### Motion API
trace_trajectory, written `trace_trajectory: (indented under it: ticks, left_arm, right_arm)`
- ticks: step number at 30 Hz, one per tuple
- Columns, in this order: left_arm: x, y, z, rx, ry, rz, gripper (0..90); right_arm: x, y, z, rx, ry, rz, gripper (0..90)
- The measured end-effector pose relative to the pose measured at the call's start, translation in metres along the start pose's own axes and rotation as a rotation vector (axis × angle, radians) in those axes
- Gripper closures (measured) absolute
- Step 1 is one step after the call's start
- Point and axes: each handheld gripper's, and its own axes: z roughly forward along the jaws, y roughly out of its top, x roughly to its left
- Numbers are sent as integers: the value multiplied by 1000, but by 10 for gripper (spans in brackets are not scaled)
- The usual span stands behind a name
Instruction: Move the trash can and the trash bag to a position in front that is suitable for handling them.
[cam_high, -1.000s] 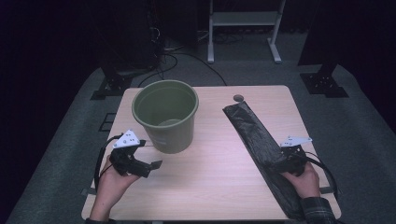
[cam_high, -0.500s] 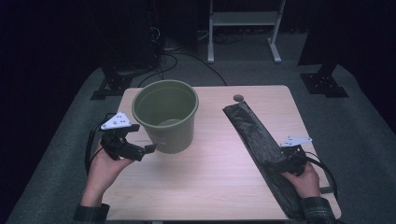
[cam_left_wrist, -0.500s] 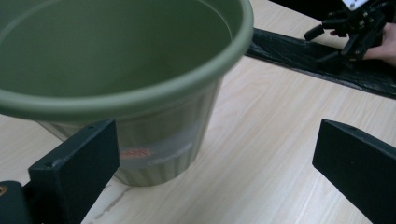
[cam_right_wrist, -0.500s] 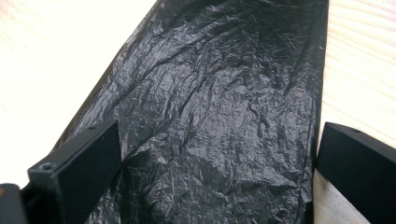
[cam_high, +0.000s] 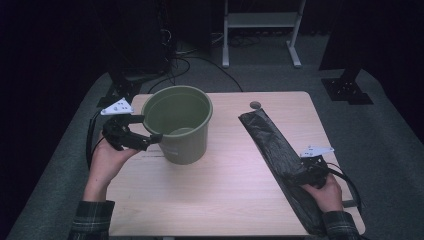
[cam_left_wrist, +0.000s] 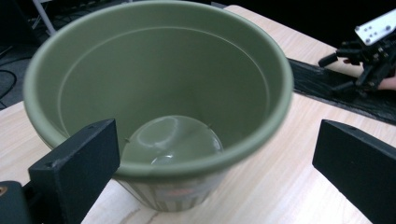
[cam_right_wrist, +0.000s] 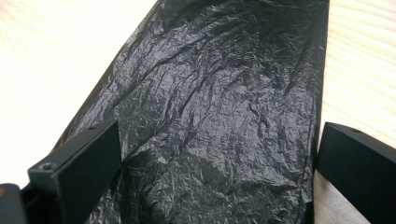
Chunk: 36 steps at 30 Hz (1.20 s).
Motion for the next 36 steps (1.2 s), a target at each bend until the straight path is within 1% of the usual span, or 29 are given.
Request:
trace_trajectory:
  ticks: [2, 8, 10, 15, 17, 19, 20, 21, 24, 26, 30, 33, 34, 36]
  left_arm:
    - [7, 2, 3, -3, -4, -4, 0]
    - [28, 5, 10, 0, 25, -31, 0]
    - [35, 5, 12, 8, 38, -39, 0]
    - [48, 2, 19, 18, 39, -52, 0]
    - [53, 1, 22, 37, 50, -59, 0]
    - [57, -1, 26, 50, 47, -71, 0]
    - [59, -2, 30, 71, 52, -70, 0]
    - [59, -2, 30, 71, 52, -70, 0]
    - [59, -3, 36, 93, 50, -65, 0]
    - [58, -4, 38, 109, 67, -54, 0]
    - [59, -7, 40, 79, 62, -73, 0]
    - [59, -8, 41, 74, 59, -81, 0]
    - [59, -9, 42, 74, 47, -89, 0]
    - [58, -8, 45, 77, 49, -88, 0]
  right_arm:
    - [0, 0, 0, 0, 0, 0, 0]
    - [0, 0, 0, 0, 0, 0, 0]
    - [0, 0, 0, 0, 0, 0, 0]
    - [0, 0, 0, 0, 0, 0, 0]
    - [0, 0, 0, 0, 0, -1, 0]
    - [0, 0, 0, 0, 1, 0, 0]
    - [0, 0, 0, 0, 0, -1, 0]
    - [0, 0, 0, 0, 0, -1, 0]
    - [0, 0, 0, 0, 0, 0, 0]
    - [0, 0, 0, 0, 0, 0, 0]
    - [0, 0, 0, 0, 0, 0, 0]
    - [0, 0, 0, -1, 0, 2, 0]
    - [0, 0, 0, 0, 0, 1, 0]
    - [0, 0, 0, -1, 0, 2, 0]
